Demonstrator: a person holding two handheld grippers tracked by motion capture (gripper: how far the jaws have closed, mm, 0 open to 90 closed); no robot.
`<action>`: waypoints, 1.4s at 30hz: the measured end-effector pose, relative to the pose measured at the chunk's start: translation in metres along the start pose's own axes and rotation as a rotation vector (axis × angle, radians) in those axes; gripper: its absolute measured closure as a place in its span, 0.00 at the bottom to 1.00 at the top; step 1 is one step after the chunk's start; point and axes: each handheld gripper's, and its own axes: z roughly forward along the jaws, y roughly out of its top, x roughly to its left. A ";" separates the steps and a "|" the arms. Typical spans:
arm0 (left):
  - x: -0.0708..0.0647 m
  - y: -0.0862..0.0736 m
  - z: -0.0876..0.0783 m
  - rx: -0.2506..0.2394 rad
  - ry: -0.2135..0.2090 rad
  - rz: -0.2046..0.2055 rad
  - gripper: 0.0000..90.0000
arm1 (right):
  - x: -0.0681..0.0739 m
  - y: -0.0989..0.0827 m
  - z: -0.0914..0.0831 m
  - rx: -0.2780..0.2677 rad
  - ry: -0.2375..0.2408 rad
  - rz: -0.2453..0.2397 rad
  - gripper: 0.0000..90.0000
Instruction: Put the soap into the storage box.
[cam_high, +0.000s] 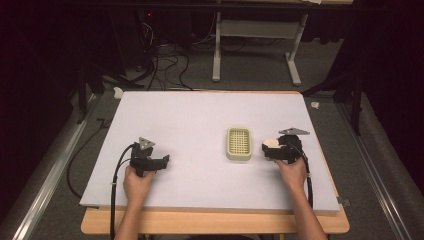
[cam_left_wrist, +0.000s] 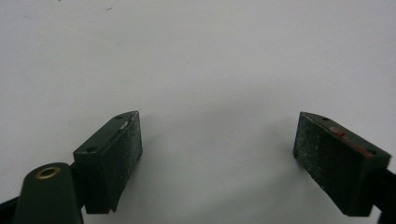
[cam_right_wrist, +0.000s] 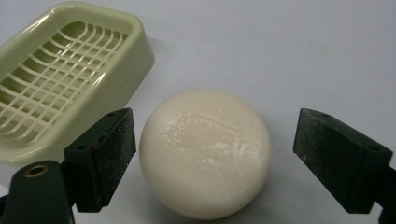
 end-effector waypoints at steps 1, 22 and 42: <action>0.000 0.000 0.000 0.000 0.000 0.000 0.18 | 0.000 0.000 0.001 0.002 0.001 0.000 0.15; 0.000 0.000 0.000 0.001 0.000 0.000 0.18 | 0.006 -0.003 0.022 0.052 -0.002 -0.025 0.27; 0.000 0.000 0.000 0.001 0.001 -0.001 0.18 | 0.007 0.007 0.018 0.056 0.020 -0.041 0.27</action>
